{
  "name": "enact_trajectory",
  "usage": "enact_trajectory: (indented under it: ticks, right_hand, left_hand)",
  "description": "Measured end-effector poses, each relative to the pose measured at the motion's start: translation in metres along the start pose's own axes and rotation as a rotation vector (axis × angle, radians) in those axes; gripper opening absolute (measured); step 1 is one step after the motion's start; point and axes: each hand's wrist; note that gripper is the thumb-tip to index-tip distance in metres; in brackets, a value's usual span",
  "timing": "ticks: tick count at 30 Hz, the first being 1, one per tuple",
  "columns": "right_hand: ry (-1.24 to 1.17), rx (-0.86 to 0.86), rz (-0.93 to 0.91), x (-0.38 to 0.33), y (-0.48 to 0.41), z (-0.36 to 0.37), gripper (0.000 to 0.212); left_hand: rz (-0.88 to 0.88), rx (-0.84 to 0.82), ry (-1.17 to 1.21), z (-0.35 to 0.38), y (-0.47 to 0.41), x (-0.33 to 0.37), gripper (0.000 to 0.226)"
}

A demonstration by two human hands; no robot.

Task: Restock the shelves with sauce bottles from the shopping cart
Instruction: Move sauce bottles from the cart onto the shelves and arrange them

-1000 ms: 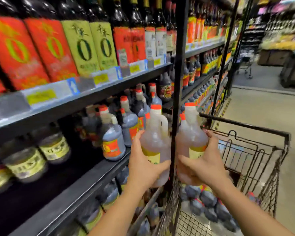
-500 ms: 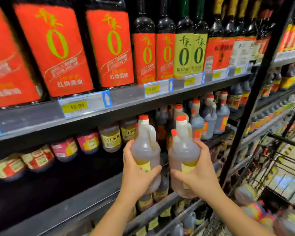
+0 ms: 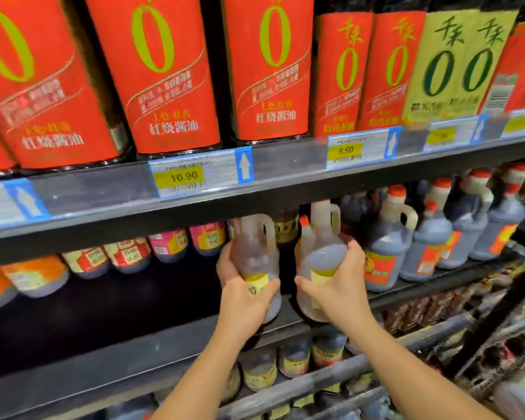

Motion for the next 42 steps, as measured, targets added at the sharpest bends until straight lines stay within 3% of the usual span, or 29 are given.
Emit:
enact_trajectory:
  ticks: [3,8,10,12,13,14,15,18,22,26,31,42]
  right_hand:
    - [0.003,0.004,-0.014,0.002,-0.012,0.013,0.099]
    - [-0.193,0.046,-0.043,0.009,-0.030,0.029,0.109]
    - [-0.169,0.017,-0.084,0.013,-0.035,0.034,0.105]
    - [-0.066,-0.072,-0.024,0.016,-0.047,0.035,0.074]
    - [-0.150,-0.101,0.099,0.010,-0.052,0.034,0.056]
    - [-0.301,-0.066,0.212,0.016,-0.057,0.035,0.053]
    - [-0.271,-0.107,0.196,0.013,-0.057,0.039,0.063]
    - [-0.047,0.079,-0.049,0.014,-0.052,0.047,0.094]
    - [-0.033,0.093,0.051,0.013,-0.062,0.058,0.105]
    - [0.019,0.083,0.014,0.013,-0.063,0.062,0.103]
    - [0.169,0.123,-0.035,0.010,-0.062,0.066,0.094]
    - [0.343,0.112,-0.127,0.014,-0.057,0.060,0.090]
  left_hand:
    - [0.018,0.052,-0.007,0.005,-0.007,-0.006,0.102]
    - [0.053,0.125,-0.014,0.018,-0.017,-0.014,0.106]
    - [-0.006,0.167,0.007,0.026,-0.026,-0.017,0.111]
    - [-0.104,0.209,0.049,0.034,-0.035,-0.021,0.111]
    - [-0.116,0.214,0.042,0.037,-0.038,-0.024,0.110]
    - [-0.117,0.213,0.024,0.040,-0.040,-0.027,0.111]
    - [-0.114,0.213,0.016,0.042,-0.042,-0.029,0.111]
    - [-0.101,0.196,0.073,0.045,-0.046,-0.033,0.107]
    - [-0.007,0.215,-0.028,0.051,-0.049,-0.037,0.111]
    - [0.046,0.238,-0.158,0.058,-0.047,-0.039,0.122]
    - [0.080,0.343,-0.284,0.067,-0.041,-0.037,0.110]
    - [0.111,0.453,-0.446,0.077,-0.051,-0.045,0.117]
Point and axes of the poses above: each hand's wrist, its own y-axis away from the middle knuckle, its own z-axis out of the palm, x = y × z, and after that the axes turned 3 degrees about z, right-handed
